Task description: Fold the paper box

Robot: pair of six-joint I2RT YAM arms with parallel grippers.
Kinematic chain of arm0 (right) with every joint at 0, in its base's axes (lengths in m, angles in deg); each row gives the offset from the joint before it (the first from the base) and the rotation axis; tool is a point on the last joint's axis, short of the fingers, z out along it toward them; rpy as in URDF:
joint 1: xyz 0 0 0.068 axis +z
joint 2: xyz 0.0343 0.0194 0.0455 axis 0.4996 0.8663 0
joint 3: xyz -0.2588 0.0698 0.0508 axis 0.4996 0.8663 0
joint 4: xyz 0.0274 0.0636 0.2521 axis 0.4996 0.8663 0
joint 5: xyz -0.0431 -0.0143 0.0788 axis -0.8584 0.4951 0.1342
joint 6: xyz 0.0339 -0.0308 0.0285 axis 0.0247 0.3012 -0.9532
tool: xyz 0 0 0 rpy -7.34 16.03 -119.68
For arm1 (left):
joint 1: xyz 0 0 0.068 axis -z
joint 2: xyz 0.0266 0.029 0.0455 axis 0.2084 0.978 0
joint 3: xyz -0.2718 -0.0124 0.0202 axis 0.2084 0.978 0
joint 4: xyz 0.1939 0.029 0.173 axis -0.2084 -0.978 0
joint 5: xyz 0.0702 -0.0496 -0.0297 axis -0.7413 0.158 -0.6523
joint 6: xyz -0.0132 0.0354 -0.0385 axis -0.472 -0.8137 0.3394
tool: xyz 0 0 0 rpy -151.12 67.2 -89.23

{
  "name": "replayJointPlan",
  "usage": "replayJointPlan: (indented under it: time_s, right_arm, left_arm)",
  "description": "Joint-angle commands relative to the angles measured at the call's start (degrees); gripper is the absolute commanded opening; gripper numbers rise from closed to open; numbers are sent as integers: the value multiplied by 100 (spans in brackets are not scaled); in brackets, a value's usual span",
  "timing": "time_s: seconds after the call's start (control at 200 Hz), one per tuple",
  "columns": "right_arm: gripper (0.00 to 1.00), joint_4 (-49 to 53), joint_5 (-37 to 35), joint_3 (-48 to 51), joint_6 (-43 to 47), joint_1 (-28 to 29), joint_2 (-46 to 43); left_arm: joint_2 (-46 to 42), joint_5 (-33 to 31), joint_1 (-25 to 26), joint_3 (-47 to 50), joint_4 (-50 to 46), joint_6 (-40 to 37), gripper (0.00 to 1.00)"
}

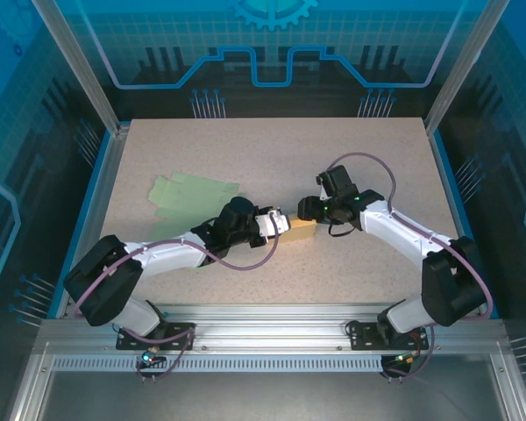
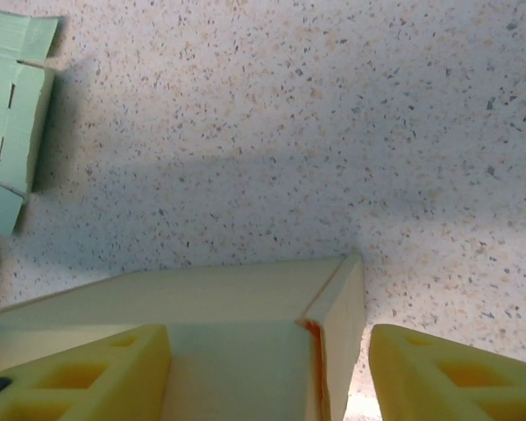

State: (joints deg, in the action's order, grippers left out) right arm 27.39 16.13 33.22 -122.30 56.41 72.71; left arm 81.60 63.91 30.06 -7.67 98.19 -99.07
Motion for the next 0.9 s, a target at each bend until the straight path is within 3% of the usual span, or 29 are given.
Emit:
replayJointPlan:
  time_s: [0.0, 0.12, 0.17, 0.285, 0.375, 0.485, 0.62, 0.74, 0.895]
  right_arm:
    - [60, 65, 14, 291, -52, -60, 162]
    - [58, -174, -46, 470, -94, -60, 205]
    - [57, -325, -77, 523, -114, -62, 229]
    - [55, -715, -173, 819, -173, -60, 317]
    - [53, -1059, -261, 1028, -208, -60, 349]
    - [52, -1313, -283, 1090, -261, -60, 429]
    - [52, -1236, -77, 855, -283, -59, 518]
    - [55, -838, -27, 586, -125, -77, 433]
    - [56, -300, 11, 39, 106, -162, 277]
  left_arm:
    - [128, -107, 54, -18, -551, 146, 37]
    - [106, -73, 55, -34, -562, 277, 39]
    - [53, -37, 54, -41, -546, 377, 55]
    - [-171, 160, 54, -61, -591, 633, 75]
    - [-322, 246, 57, -80, -575, 835, 81]
    - [-335, 450, 55, -116, -601, 958, 79]
    - [-11, 237, 59, -415, -932, 906, 50]
    - [135, 329, 59, -452, -947, 703, 54]
    - [262, 204, 54, -523, -980, 509, 53]
